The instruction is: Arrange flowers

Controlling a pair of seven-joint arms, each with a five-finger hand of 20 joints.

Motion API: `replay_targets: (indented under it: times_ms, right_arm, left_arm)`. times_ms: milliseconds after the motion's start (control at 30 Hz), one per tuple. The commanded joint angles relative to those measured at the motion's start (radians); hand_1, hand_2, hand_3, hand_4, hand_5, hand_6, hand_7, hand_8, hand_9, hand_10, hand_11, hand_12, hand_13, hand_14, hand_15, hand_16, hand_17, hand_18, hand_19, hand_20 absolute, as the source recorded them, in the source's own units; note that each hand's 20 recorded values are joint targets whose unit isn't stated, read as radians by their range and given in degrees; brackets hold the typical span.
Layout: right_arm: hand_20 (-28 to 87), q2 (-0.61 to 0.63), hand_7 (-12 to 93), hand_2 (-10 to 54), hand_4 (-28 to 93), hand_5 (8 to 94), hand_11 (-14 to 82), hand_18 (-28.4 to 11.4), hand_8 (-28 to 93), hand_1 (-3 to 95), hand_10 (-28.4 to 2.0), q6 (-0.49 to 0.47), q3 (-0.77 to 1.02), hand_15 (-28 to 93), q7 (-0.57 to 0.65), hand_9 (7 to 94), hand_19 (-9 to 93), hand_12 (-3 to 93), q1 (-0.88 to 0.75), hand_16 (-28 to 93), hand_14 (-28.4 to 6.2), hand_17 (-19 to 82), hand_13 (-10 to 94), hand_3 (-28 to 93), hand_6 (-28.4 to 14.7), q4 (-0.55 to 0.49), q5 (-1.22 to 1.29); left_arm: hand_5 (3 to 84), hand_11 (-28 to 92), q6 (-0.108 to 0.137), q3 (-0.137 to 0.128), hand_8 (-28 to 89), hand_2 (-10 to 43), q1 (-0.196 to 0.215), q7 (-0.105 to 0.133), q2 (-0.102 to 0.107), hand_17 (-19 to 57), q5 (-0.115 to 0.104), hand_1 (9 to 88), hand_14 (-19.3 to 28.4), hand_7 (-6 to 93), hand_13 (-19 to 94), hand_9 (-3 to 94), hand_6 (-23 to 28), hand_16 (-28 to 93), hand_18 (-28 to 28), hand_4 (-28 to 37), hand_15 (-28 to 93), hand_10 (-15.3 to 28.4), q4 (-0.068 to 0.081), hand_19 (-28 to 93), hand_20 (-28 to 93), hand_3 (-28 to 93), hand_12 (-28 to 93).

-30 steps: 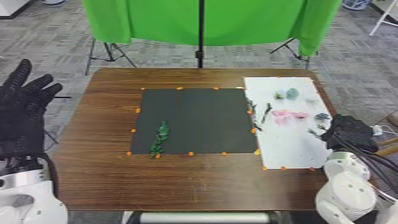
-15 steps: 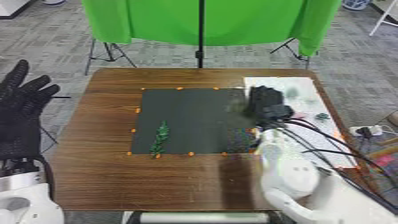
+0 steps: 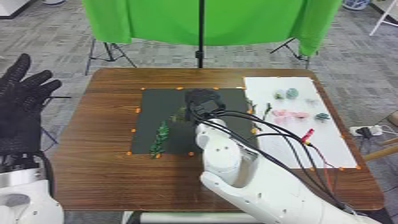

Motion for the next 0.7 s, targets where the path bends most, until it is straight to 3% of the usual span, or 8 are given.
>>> replay_targets:
  times_ms: [33,167,233,333,467,533,633,700]
  right_arm:
    - [44,-0.066,27,-9.5,-25,93.7,49.6,-24.5,1,48.3,-10.7,-0.124,-0.005,71,-0.003,93.7,93,20.7,-0.014,21,-8.4,52,90,70,-0.1,0.039,-0.058]
    - [45,-0.072,27,-9.5,-24,93.7,50.3,-24.8,-1,47.3,-10.7,-0.166,-0.018,71,-0.005,93.7,93,20.2,-0.029,21,-8.6,52,90,71,-0.2,0.041,-0.067]
    - [46,-0.085,28,-8.3,-24,93.7,50.3,-24.9,-2,46.7,-10.7,-0.175,-0.005,71,-0.009,93.7,93,20.1,-0.04,21,-8.7,52,90,71,-0.2,0.051,-0.082]
    - [45,-0.084,27,-4.6,-25,93.7,49.6,-24.9,-8,44.6,-11.0,-0.154,-0.015,71,0.003,93.7,93,20.0,-0.03,21,-8.6,52,90,72,0.8,0.071,-0.081]
    - [45,-0.092,23,-1.9,-25,93.7,48.5,-25.0,-10,44.0,-10.9,-0.109,-0.022,70,0.008,93.7,93,19.6,-0.026,21,-8.7,52,90,71,1.0,0.098,-0.097]
    - [45,-0.1,19,-0.1,-26,93.7,47.3,-24.9,-10,43.7,-10.9,-0.1,-0.01,70,0.002,93.7,93,19.9,-0.038,21,-8.3,52,90,70,1.2,0.107,-0.127]
    - [44,-0.097,18,0.1,-26,93.7,47.1,-24.7,-9,43.7,-10.6,-0.046,-0.022,69,0.019,93.7,93,19.5,-0.028,21,-8.0,52,90,70,1.0,0.122,-0.129]
    - [44,-0.105,18,0.1,-26,93.7,47.4,-24.5,-8,44.0,-10.5,-0.075,-0.018,69,0.027,93.7,93,19.1,-0.029,20,-7.6,53,91,70,0.9,0.122,-0.143]
  left_arm:
    - [33.1,26,-0.008,0.029,-7,7.7,-0.037,-0.014,0.016,-10.0,0.014,23.1,22.9,9.5,22,32.3,6.4,-4,20.7,-25.4,52,17.9,0.008,43,27,73,15]
    - [33.1,26,-0.006,0.033,-7,7.7,-0.034,-0.003,0.021,-10.0,0.011,23.1,22.8,9.6,22,32.4,6.4,-4,20.6,-25.4,52,17.9,0.008,43,27,73,15]
    - [33.1,26,-0.018,0.038,-7,7.7,-0.048,-0.009,0.015,-10.0,0.02,23.1,22.8,9.6,22,32.4,6.4,-4,20.6,-25.4,52,17.9,0.013,43,27,73,15]
    - [33.2,26,-0.041,0.049,-7,7.7,-0.071,-0.028,0.0,-10.0,0.035,23.2,22.8,9.5,22,32.4,6.4,-4,20.6,-25.3,52,17.9,0.021,43,27,73,15]
    - [33.1,26,-0.04,0.06,-7,7.8,-0.078,-0.023,0.001,-10.0,0.034,23.3,22.8,9.5,22,32.4,6.4,-4,20.5,-25.2,52,17.9,0.027,43,27,73,15]
    - [33.1,26,-0.05,0.062,-7,7.8,-0.082,-0.028,-0.009,-10.0,0.042,23.3,22.7,9.5,22,32.4,6.4,-4,20.5,-25.1,52,17.9,0.028,43,27,73,15]
    - [33.2,26,-0.051,0.072,-7,7.8,-0.094,-0.025,-0.003,-10.0,0.04,23.3,22.8,9.6,22,32.4,6.4,-4,20.5,-25.0,52,17.9,0.034,43,27,73,15]
    - [33.2,26,-0.05,0.076,-7,7.8,-0.096,-0.021,0.0,-10.0,0.036,23.3,22.8,9.5,22,32.4,6.4,-4,20.5,-24.9,52,17.9,0.034,43,27,73,15]
